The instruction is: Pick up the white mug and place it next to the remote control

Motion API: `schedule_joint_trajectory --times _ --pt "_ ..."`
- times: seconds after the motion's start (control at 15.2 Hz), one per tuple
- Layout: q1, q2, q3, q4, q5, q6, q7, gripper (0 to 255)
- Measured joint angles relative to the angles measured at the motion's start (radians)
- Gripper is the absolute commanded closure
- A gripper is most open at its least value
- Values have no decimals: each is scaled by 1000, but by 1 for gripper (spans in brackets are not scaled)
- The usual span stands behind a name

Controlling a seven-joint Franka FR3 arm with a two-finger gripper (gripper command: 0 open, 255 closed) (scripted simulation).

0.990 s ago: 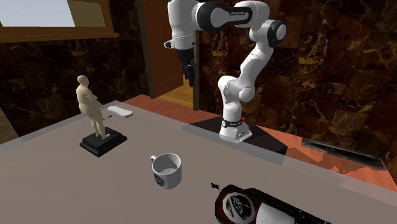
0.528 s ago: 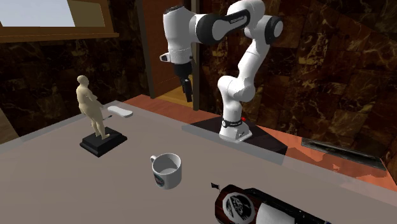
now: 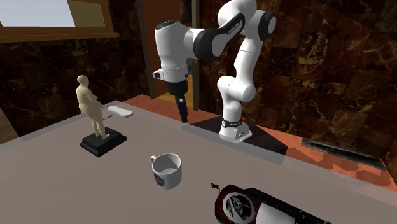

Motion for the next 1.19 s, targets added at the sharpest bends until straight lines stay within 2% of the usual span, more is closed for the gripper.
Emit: schedule_joint_trajectory --times 0.59,1.19 --pt "30 319 104 182 -40 149 187 0" --pt "97 636 138 444 -148 201 360 0"
